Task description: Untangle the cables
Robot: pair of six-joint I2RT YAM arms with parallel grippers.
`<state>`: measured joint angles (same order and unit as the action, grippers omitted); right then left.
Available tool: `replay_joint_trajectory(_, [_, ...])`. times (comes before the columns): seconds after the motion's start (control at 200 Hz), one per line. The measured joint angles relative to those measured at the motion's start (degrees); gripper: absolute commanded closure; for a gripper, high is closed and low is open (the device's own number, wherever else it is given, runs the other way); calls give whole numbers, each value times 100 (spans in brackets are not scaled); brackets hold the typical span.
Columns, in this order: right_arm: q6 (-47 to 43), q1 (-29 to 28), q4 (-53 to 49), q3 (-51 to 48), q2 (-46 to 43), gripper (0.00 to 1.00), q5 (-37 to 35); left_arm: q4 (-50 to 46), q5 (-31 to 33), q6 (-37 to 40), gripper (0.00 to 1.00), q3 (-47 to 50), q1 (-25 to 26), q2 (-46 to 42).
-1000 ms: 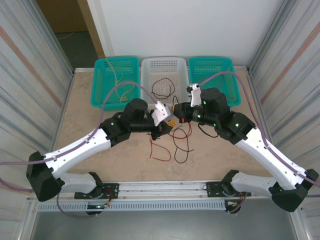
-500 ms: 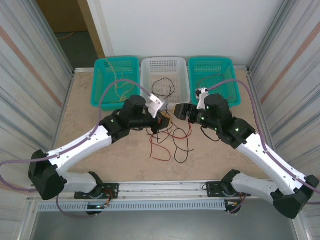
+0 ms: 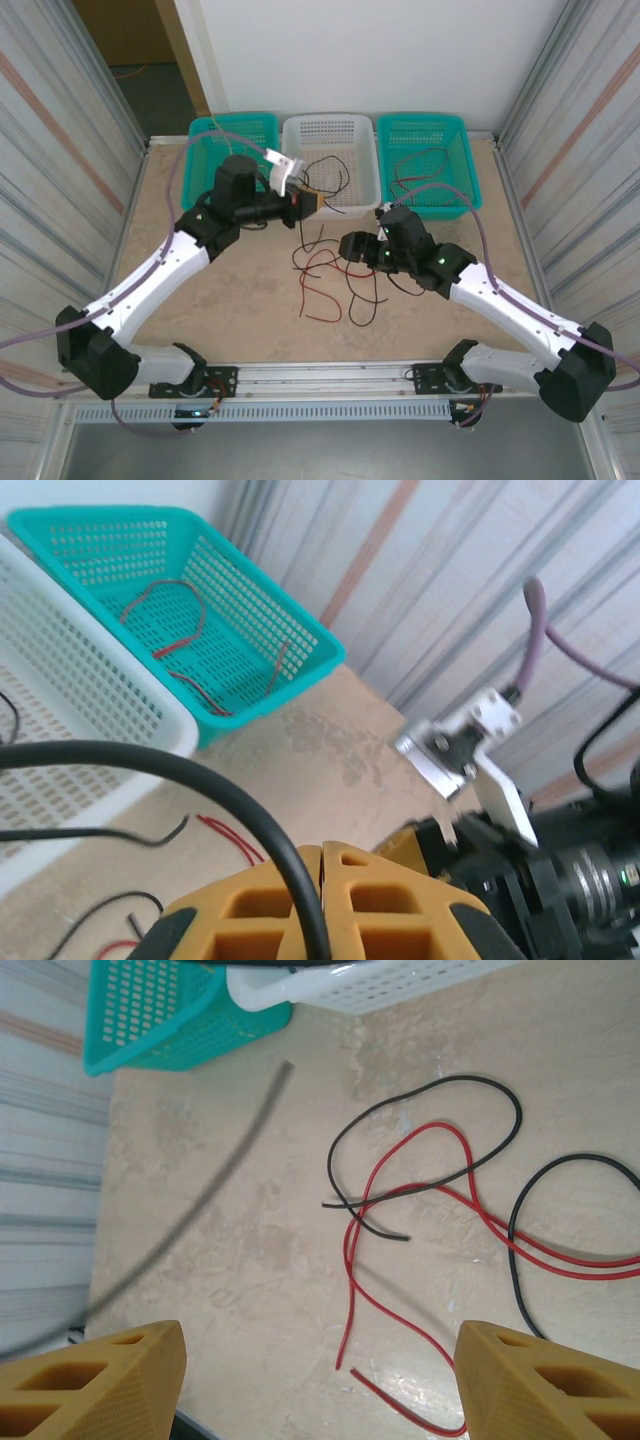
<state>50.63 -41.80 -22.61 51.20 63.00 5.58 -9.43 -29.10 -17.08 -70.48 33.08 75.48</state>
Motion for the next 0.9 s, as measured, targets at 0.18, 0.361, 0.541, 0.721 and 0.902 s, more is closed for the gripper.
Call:
replay_joint_trajectory(0.18, [9,146,-219,0,-258,31,-149,-74,-48,-144,100,-1099,-404,822])
replay_joint_trajectory(0.361, [26,170,-636,-2,-728,32,-367,-120,-35,-249,81,-2009,-651,1860])
replay_joint_trajectory(0.541, [28,264,-1034,-22,-1176,31,-516,-389,286,-258,26,-2787,-748,2914])
replay_joint_trajectory(0.721, [17,514,-1318,-44,-1370,31,-575,-667,625,-289,17,-2903,-754,3405])
replay_joint_trajectory(0.902, [-9,750,-1502,-44,-1366,31,-575,-990,800,-221,21,-2903,-739,3399])
